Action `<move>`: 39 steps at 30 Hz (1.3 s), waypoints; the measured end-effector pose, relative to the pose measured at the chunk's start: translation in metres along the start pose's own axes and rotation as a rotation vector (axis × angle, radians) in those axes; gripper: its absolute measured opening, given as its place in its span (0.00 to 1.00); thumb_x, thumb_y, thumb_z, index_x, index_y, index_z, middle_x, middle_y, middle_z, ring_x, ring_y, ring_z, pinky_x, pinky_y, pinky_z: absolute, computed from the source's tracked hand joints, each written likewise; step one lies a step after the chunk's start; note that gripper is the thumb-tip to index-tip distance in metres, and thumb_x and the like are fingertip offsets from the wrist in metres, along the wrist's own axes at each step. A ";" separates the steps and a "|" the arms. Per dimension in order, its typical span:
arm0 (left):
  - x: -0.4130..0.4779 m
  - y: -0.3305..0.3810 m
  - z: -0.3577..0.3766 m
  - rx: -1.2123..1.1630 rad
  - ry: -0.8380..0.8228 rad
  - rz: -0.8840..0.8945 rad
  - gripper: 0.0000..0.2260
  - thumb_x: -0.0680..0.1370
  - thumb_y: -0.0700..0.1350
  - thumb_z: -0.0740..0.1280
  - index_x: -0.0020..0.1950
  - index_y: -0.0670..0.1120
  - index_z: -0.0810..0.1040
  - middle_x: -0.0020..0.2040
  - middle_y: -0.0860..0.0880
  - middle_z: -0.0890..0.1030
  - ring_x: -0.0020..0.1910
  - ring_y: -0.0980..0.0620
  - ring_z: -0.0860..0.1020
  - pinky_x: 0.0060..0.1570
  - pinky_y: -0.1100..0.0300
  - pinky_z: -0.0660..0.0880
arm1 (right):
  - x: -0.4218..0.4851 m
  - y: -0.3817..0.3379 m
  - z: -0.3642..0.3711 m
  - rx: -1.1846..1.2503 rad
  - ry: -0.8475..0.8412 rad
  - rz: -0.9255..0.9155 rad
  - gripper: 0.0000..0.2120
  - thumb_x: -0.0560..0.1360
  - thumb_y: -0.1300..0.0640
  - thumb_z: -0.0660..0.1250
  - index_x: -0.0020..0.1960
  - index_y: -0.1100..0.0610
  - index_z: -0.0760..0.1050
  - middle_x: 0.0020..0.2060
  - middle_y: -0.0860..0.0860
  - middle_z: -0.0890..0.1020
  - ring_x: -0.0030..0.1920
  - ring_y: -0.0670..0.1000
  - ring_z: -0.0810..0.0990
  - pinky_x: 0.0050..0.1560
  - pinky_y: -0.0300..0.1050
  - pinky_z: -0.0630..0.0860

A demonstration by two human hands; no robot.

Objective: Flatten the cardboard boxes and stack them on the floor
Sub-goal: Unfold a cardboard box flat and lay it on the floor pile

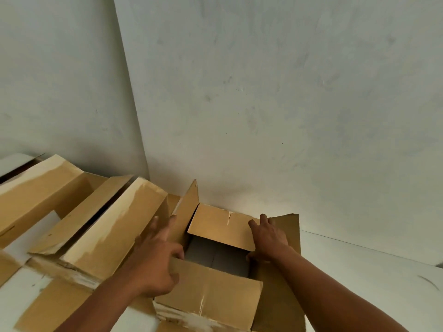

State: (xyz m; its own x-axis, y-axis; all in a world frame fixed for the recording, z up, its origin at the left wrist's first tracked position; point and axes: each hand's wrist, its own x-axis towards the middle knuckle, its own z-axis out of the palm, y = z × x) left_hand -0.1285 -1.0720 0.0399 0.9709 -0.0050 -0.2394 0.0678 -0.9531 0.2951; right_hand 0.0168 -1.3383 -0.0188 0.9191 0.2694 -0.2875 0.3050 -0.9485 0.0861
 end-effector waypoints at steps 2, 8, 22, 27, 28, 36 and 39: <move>-0.008 -0.007 0.004 -0.148 -0.003 -0.009 0.12 0.66 0.57 0.78 0.42 0.59 0.77 0.76 0.63 0.29 0.79 0.50 0.37 0.76 0.46 0.56 | 0.005 0.001 0.003 -0.059 0.011 -0.054 0.46 0.64 0.39 0.78 0.73 0.51 0.60 0.69 0.57 0.64 0.68 0.60 0.65 0.60 0.55 0.76; -0.021 -0.011 0.014 -0.214 0.021 -0.027 0.15 0.67 0.57 0.78 0.41 0.53 0.76 0.80 0.60 0.45 0.78 0.51 0.57 0.69 0.54 0.68 | 0.011 -0.001 0.011 -0.115 0.019 -0.165 0.36 0.70 0.53 0.76 0.72 0.52 0.62 0.69 0.58 0.66 0.69 0.61 0.66 0.67 0.56 0.69; -0.018 0.006 0.007 -0.024 0.019 -0.040 0.20 0.63 0.64 0.77 0.42 0.54 0.75 0.80 0.59 0.53 0.63 0.57 0.75 0.57 0.61 0.74 | 0.041 0.073 -0.056 0.430 -0.039 0.167 0.34 0.76 0.32 0.60 0.74 0.51 0.68 0.71 0.55 0.70 0.73 0.59 0.64 0.70 0.56 0.67; -0.015 0.018 0.000 -0.067 0.012 -0.025 0.17 0.65 0.62 0.77 0.44 0.56 0.75 0.80 0.58 0.43 0.71 0.52 0.70 0.63 0.59 0.71 | 0.044 0.076 -0.057 0.777 0.047 0.164 0.22 0.78 0.45 0.69 0.68 0.54 0.77 0.61 0.54 0.81 0.61 0.56 0.78 0.52 0.45 0.76; -0.014 0.020 -0.001 -0.072 0.009 -0.021 0.16 0.66 0.61 0.77 0.44 0.57 0.76 0.80 0.58 0.42 0.72 0.51 0.68 0.64 0.59 0.70 | 0.045 0.075 -0.056 0.903 0.040 0.168 0.18 0.78 0.50 0.70 0.66 0.53 0.78 0.58 0.55 0.82 0.57 0.57 0.80 0.46 0.46 0.80; -0.013 0.010 0.006 -0.160 0.026 -0.040 0.10 0.71 0.51 0.77 0.41 0.54 0.76 0.81 0.57 0.49 0.77 0.49 0.62 0.67 0.58 0.67 | 0.050 0.075 -0.057 1.272 -0.047 0.280 0.07 0.77 0.63 0.63 0.52 0.61 0.79 0.55 0.62 0.78 0.56 0.64 0.79 0.37 0.48 0.80; -0.020 -0.017 0.004 -0.255 0.025 -0.082 0.12 0.66 0.50 0.80 0.39 0.53 0.77 0.77 0.59 0.60 0.75 0.47 0.65 0.67 0.50 0.70 | 0.044 0.090 -0.071 1.431 0.082 0.357 0.04 0.75 0.68 0.64 0.46 0.66 0.77 0.50 0.63 0.76 0.45 0.60 0.78 0.35 0.47 0.77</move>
State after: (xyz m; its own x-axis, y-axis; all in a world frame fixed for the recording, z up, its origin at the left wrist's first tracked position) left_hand -0.1502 -1.0572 0.0356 0.9650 0.0797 -0.2499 0.1991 -0.8430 0.4998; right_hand 0.1026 -1.4003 0.0437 0.9169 -0.0467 -0.3963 -0.3907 -0.3062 -0.8681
